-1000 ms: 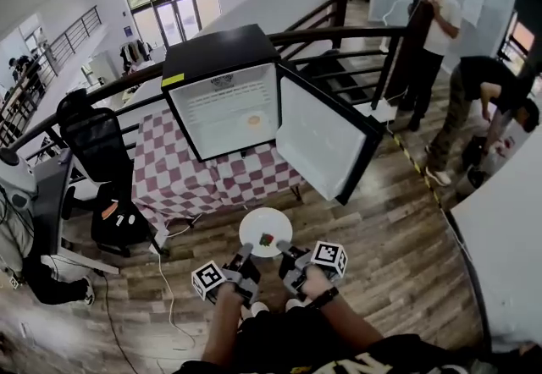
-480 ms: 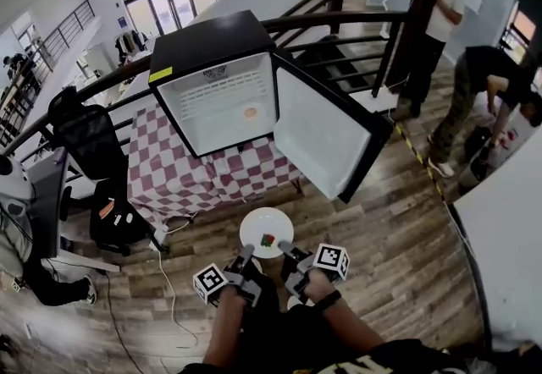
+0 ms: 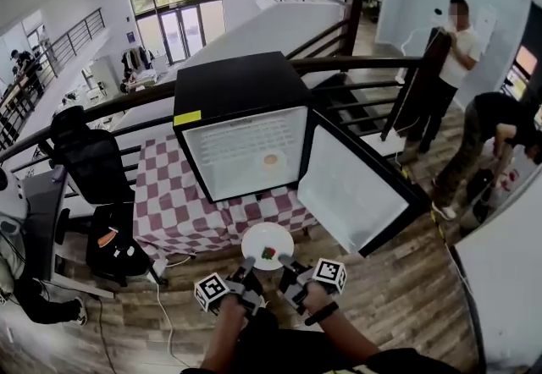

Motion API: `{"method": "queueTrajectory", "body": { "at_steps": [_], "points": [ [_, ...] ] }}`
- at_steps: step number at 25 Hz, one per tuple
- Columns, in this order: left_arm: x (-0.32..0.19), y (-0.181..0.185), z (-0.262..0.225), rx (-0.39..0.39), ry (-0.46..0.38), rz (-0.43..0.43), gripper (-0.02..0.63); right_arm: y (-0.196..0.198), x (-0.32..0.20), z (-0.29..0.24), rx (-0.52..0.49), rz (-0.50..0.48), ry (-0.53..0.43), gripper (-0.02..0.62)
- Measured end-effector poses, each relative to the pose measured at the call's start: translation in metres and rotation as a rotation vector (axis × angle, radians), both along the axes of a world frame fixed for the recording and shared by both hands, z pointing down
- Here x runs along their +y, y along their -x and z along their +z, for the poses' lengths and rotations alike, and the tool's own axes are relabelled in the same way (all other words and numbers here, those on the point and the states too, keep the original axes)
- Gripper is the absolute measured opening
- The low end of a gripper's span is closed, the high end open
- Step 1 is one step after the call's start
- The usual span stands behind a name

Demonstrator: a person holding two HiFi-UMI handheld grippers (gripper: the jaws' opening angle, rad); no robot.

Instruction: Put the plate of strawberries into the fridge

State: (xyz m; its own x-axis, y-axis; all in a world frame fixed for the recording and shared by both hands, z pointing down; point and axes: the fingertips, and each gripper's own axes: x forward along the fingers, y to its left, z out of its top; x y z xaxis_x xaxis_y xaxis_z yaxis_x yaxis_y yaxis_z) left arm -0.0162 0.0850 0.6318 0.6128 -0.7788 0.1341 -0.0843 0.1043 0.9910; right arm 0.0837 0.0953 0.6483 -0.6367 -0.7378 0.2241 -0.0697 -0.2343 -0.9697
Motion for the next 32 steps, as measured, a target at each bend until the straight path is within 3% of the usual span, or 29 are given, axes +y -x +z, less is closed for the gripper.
{"method": "queueTrajectory", "body": {
  "at_steps": [7, 14, 24, 32],
  "points": [
    [-0.069, 0.046, -0.005, -0.018, -0.025, -0.021, 0.034, 0.045, -0.071, 0.002, 0.004, -0.010, -0.005, 0.031],
    [-0.110, 0.069, 0.000, -0.007, -0.039, 0.004, 0.034, 0.070, -0.109, 0.001, 0.029, 0.018, -0.015, 0.031],
    [-0.136, 0.068, -0.012, 0.075, 0.002, 0.008, 0.035, 0.071, -0.137, -0.015, 0.040, 0.037, -0.029, 0.031],
    [-0.169, 0.068, -0.037, 0.059, -0.038, -0.016, 0.034, 0.070, -0.173, -0.039, 0.057, -0.021, -0.093, 0.031]
  ]
}}
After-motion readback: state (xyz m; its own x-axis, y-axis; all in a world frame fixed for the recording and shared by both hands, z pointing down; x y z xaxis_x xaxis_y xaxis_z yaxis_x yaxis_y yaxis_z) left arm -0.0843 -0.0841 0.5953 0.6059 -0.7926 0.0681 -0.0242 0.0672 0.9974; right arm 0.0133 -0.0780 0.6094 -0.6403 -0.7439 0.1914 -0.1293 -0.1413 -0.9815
